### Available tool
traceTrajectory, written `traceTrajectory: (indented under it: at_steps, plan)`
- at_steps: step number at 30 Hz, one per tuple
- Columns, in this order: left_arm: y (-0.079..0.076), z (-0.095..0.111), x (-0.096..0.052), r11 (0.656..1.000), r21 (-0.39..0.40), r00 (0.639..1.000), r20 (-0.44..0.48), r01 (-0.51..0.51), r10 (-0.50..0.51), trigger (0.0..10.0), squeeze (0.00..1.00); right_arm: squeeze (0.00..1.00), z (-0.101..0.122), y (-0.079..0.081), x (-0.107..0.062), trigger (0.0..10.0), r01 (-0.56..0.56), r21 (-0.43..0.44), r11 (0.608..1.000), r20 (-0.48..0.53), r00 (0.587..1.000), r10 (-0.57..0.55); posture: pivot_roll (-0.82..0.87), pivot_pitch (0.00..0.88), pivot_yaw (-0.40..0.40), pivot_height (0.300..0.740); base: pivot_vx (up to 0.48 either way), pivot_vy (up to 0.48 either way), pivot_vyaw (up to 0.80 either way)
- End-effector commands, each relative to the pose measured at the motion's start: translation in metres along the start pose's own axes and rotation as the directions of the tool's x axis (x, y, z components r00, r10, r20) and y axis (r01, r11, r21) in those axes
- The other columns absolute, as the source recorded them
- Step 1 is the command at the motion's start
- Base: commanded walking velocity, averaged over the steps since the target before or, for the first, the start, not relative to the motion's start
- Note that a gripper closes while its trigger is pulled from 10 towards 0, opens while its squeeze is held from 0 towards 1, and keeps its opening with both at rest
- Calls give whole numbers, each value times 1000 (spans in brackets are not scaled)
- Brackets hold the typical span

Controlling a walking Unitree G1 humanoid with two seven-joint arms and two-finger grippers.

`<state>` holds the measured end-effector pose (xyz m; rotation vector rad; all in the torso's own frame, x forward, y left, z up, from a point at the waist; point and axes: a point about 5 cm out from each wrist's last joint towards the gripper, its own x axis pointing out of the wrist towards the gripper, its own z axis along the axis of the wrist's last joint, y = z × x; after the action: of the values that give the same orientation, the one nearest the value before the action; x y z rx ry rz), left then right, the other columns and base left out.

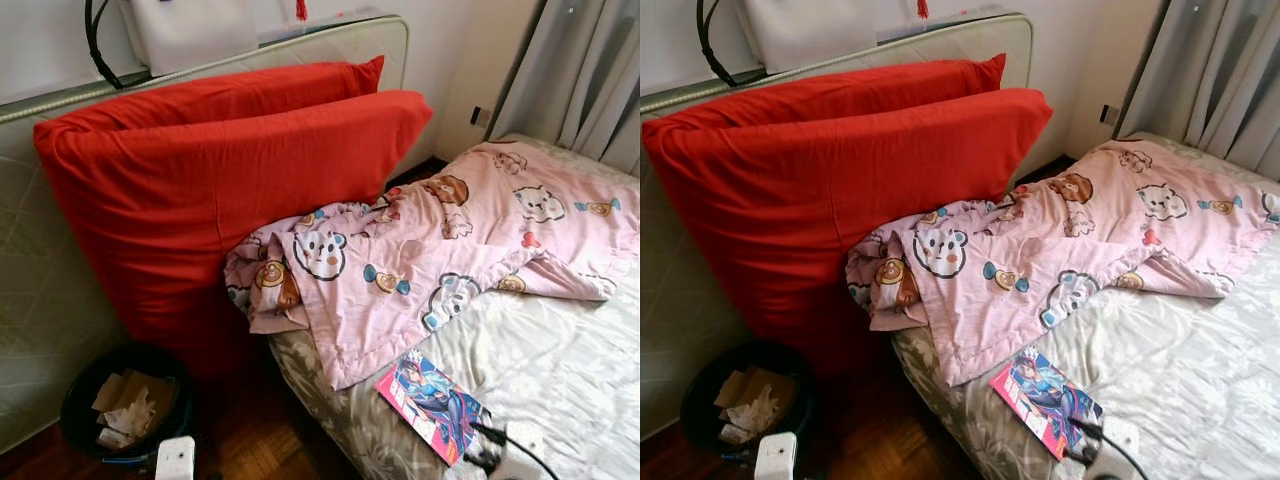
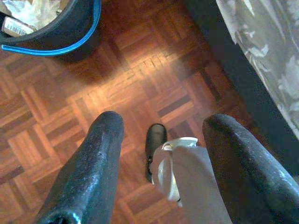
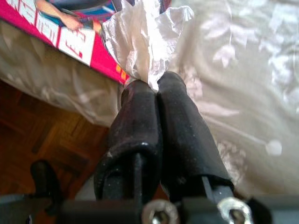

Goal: Clean up the room

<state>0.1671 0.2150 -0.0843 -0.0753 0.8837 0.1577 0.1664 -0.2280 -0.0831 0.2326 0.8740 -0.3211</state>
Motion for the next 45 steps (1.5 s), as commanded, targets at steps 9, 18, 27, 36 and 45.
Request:
traceTrajectory:
  at_steps: [9,18,27,36,45]
  plan:
    - [5,-12,-4,1000,24,1000,-27,-14,15,10000,0,0,-16,-2,-4,10000,0,22,1000,-21,1000,0,55,0,7,738,0,0,0]
    - [11,-24,-9,999,7,998,-50,-45,45,10000,0,0,-29,-3,-9,10000,-10,1,1000,-52,999,10,70,0,-1,738,0,0,0]
    - [11,-30,-11,999,12,998,-51,-41,42,10000,0,0,-36,-8,-12,10000,-6,-2,1000,-62,998,6,76,3,-7,738,0,0,498]
    - [11,-37,-14,999,12,997,-62,-38,39,10000,0,0,-37,-12,-13,10000,-8,7,1000,-61,998,8,65,15,-14,738,0,0,0]
    - [13,-45,-17,999,26,995,-90,-35,38,10000,0,0,-40,-13,-14,10000,-23,-19,1000,-75,997,21,70,6,-16,738,0,33,0]
